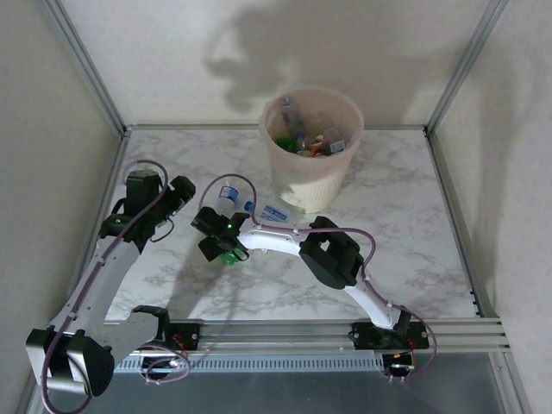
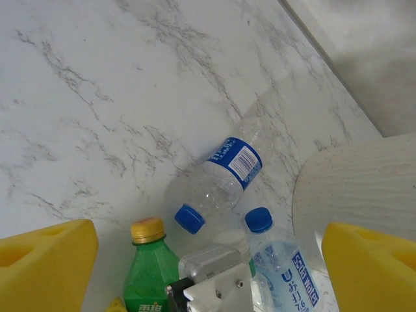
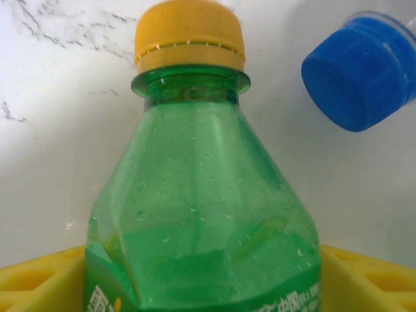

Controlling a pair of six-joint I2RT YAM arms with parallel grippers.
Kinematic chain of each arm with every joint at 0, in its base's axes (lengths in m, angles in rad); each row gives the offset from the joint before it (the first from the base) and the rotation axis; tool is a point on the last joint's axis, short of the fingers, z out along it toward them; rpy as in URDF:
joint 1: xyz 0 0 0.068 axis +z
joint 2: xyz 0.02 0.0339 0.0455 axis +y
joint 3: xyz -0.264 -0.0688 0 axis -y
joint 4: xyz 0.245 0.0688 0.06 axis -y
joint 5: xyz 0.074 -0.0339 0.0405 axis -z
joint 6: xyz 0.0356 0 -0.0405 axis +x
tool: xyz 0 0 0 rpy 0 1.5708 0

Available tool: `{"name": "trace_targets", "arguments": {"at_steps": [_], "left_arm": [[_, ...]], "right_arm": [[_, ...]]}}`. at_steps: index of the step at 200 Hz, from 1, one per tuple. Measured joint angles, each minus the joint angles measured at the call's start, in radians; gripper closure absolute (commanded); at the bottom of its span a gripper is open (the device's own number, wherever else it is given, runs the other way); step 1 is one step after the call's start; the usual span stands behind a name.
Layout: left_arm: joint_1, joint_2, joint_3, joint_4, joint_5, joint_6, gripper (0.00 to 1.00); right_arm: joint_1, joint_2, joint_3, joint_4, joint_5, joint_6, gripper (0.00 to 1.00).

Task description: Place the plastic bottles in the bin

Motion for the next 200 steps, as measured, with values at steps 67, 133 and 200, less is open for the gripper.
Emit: {"name": "trace_targets", "arguments": {"at_steps": [67, 133, 200], "left_arm": [[0.006, 0.001, 0.000, 0.000, 0.000, 0.000, 0.11], [0.017, 0.001, 0.014, -0.004, -0.005, 0.011, 0.11], [0.035, 0.001, 0.070, -0.006, -0.031, 0.046, 0.11]], "right_arm": [[0.005, 0.000, 0.006, -0.001, -0.025, 0.017, 0.41], [0.028, -0.109, -0.050, -0.004, -0.050, 0.064, 0.46], [0.032, -0.423, -0.092, -0.015, -0.019, 0.110, 0.46]]}}
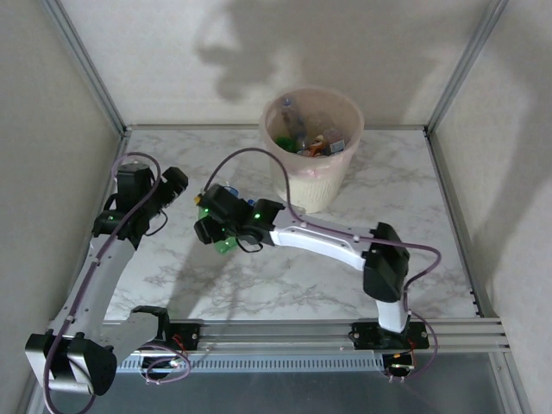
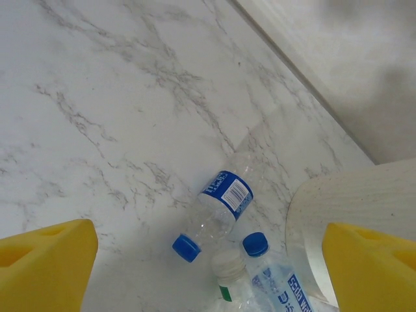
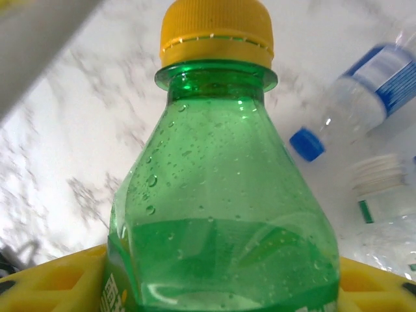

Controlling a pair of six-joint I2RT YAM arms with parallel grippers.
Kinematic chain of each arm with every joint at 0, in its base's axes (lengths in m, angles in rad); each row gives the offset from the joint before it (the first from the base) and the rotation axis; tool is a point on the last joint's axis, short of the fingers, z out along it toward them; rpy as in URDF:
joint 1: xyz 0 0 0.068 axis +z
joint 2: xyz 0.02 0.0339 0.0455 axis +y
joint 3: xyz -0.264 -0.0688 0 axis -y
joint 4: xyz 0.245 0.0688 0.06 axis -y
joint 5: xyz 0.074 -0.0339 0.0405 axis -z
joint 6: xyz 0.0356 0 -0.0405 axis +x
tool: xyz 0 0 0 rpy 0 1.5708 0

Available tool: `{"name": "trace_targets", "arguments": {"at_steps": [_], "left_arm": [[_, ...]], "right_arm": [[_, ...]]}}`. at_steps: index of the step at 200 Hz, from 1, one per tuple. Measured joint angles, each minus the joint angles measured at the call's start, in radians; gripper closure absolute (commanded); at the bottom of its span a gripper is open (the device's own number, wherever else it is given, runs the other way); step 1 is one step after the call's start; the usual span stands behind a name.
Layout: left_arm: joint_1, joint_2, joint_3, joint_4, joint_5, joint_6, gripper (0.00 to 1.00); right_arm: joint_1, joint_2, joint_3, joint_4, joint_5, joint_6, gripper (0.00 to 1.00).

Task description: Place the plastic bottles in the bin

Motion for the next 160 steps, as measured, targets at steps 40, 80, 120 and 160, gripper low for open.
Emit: {"name": "trace_targets", "arguments": {"at_steps": [40, 80, 120, 160], "left_arm": [[0.000, 0.008, 0.000, 0.001, 0.008, 0.010, 0.12], [0.000, 0.018, -0.002, 0.002, 0.025, 0.010, 0.13], [0.000, 0.021, -0.007, 0.002, 0.036, 0.010, 0.13], [0.000, 0.021, -0.014, 0.005, 0.046, 0.010, 0.13]], "right_arm": [[-0.031, -0.085, 0.111, -0.090, 0.056, 0.002, 0.46], [-0.164, -0.105, 0.319, -0.187, 0.113, -0.013, 0.45], [-0.402, -0.100, 0.539, -0.261, 0.138, -0.052, 0.44], [-0.601, -0.057, 0.575, -0.266, 0.135, -0.100, 0.44]]}}
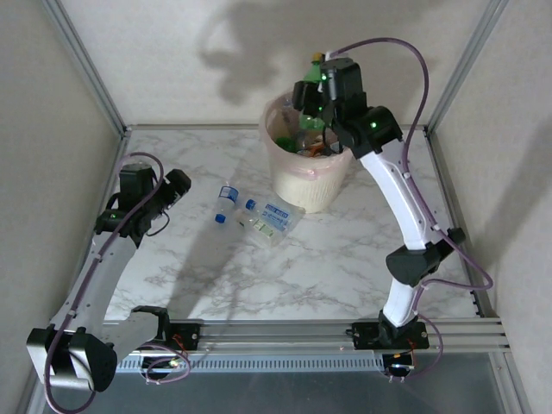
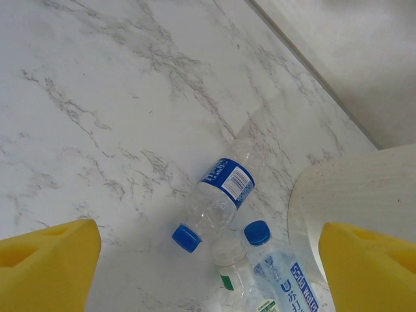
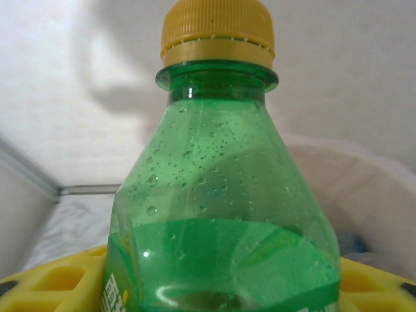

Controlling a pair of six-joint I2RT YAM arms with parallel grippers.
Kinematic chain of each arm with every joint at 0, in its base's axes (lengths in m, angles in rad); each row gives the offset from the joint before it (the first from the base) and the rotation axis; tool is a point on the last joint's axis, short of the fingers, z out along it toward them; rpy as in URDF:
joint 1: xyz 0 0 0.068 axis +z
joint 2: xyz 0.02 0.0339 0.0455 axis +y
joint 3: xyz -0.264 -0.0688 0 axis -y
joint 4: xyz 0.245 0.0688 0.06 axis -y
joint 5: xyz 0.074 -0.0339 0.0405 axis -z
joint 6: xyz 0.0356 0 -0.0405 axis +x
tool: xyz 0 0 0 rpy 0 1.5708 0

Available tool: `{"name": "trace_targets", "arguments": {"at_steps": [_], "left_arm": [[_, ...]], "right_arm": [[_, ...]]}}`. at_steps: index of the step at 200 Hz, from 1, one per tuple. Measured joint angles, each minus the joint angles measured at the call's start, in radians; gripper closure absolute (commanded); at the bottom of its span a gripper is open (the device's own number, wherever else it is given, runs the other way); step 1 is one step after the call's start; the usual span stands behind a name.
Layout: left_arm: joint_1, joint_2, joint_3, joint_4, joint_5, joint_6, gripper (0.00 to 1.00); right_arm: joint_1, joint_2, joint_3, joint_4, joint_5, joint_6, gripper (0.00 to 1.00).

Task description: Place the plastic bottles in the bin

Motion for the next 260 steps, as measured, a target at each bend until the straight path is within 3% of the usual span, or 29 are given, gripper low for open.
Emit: {"name": "trace_targets", "arguments": {"at_steps": [50, 87, 165, 210, 260], "left_arm": [[0.000, 0.014, -0.009, 0.000, 0.007, 0.000, 0.14], [0.000, 0.018, -0.010, 0.004, 0.007, 0.000, 0.11], [0.000, 0.030, -0.023, 0.025, 0.011, 0.000, 0.10], [-0.003, 0.061, -0.023, 0.043, 0.021, -0.001, 0.07], [-0.119, 0.191, -0.011, 0.111, 0.002, -0.003, 0.06]], "right_arm": [[-0.097, 0.125, -0.008, -0.018, 0.002, -0.063, 0.41], [-0.135, 0.150, -0.008, -0.042, 0.033, -0.094, 0.18], [-0.145, 0.130, -0.009, -0.046, 0.063, -0.093, 0.18], [-0.070, -0.047, -0.114, -0.032, 0.043, -0.066, 0.20], [0.105, -0.386, -0.472, 0.111, -0.056, -0.013, 0.21]]}}
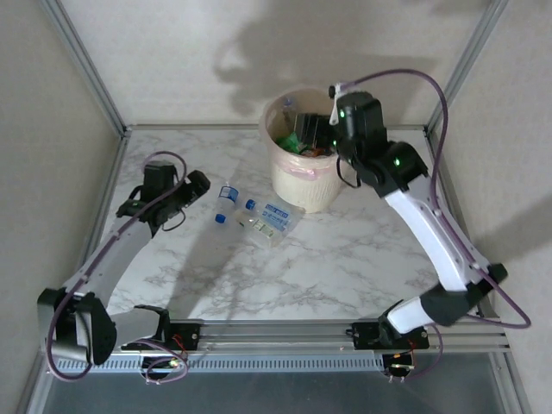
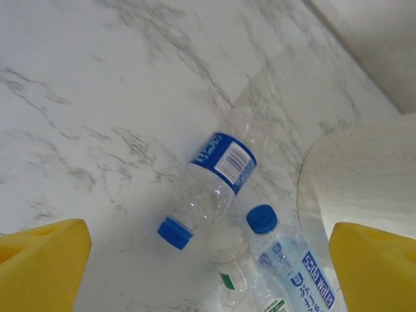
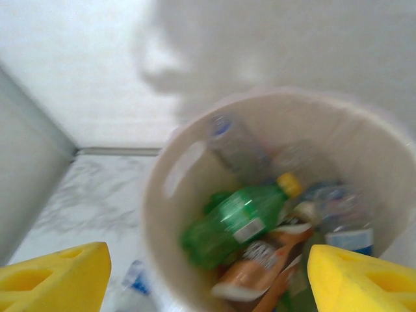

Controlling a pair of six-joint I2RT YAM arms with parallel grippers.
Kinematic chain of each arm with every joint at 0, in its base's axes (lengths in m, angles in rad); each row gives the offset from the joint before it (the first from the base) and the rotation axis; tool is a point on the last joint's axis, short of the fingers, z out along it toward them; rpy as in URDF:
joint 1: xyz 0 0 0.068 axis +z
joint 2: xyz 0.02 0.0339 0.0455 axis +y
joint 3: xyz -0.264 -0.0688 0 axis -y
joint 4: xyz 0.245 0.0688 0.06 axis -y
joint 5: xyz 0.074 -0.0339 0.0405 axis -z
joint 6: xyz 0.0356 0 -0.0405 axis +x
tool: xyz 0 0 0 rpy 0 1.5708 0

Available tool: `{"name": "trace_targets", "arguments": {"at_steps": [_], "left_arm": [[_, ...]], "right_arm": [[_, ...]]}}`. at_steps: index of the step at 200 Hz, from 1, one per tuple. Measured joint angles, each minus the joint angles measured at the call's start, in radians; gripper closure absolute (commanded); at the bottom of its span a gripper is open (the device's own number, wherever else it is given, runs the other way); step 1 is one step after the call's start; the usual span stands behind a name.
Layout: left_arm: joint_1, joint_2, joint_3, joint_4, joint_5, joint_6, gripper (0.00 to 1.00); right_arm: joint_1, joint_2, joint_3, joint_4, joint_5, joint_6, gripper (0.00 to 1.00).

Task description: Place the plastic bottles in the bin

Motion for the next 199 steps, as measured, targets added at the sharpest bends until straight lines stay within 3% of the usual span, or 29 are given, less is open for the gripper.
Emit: {"name": "trace_targets", "arguments": {"at_steps": [35, 92, 161, 199], "left_arm": [[-0.085, 0.174, 0.065, 0.028, -0.039, 0.022, 0.07], [-0.097, 0.457, 0.242, 0.053, -0.076, 0.076, 0.07], [-0.134, 0.657, 0.442, 0.008, -0.142, 0.174, 0.10], [-0.162, 0.716, 0.472, -0.009, -0.179, 0.209, 0.12]], "right_arm": [[0.132, -0.124, -0.187, 0.082, -0.038, 0.055, 0.22], [0.253, -0.190, -0.372, 0.119, -0.035, 0.142, 0.22], [0.277, -0.206, -0.418, 0.146, -0.026, 0.185, 0.19], [0.277, -0.206, -0.418, 0.160, -0.023, 0.191, 0.18]]}}
